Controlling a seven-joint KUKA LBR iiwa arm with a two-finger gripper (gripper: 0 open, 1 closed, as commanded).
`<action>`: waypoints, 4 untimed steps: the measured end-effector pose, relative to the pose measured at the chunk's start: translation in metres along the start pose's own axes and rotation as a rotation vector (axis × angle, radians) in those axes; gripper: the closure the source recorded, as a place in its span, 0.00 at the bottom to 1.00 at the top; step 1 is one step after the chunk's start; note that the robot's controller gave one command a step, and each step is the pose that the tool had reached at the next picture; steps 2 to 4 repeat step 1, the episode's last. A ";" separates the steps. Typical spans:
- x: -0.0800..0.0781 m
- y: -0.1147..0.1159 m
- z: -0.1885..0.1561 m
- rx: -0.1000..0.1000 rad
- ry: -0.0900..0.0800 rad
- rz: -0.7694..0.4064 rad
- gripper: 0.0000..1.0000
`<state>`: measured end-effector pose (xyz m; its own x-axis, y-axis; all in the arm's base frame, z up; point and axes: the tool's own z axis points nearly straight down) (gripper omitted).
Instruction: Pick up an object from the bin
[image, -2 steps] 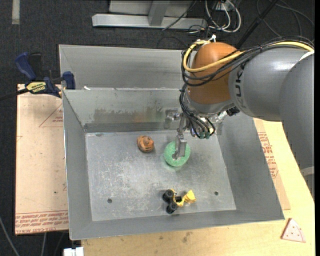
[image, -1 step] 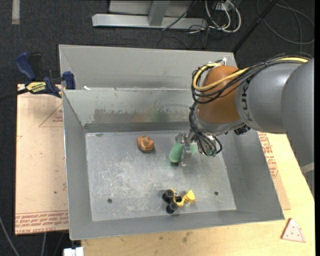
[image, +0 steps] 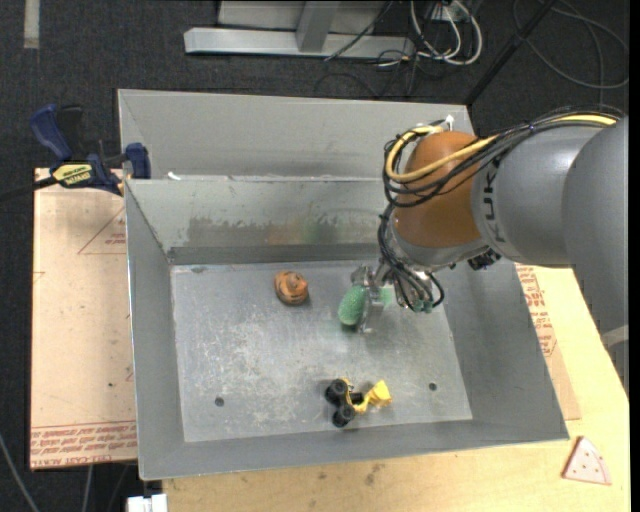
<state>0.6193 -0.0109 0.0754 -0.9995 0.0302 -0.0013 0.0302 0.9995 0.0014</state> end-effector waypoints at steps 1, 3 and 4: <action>-0.015 0.007 -0.142 0.000 -0.004 0.098 1.00; -0.015 0.007 -0.142 0.000 -0.004 0.098 1.00; -0.015 0.007 -0.142 0.000 -0.004 0.098 1.00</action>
Offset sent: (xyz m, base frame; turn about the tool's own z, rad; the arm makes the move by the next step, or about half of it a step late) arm 0.0000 0.0000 0.0000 0.0000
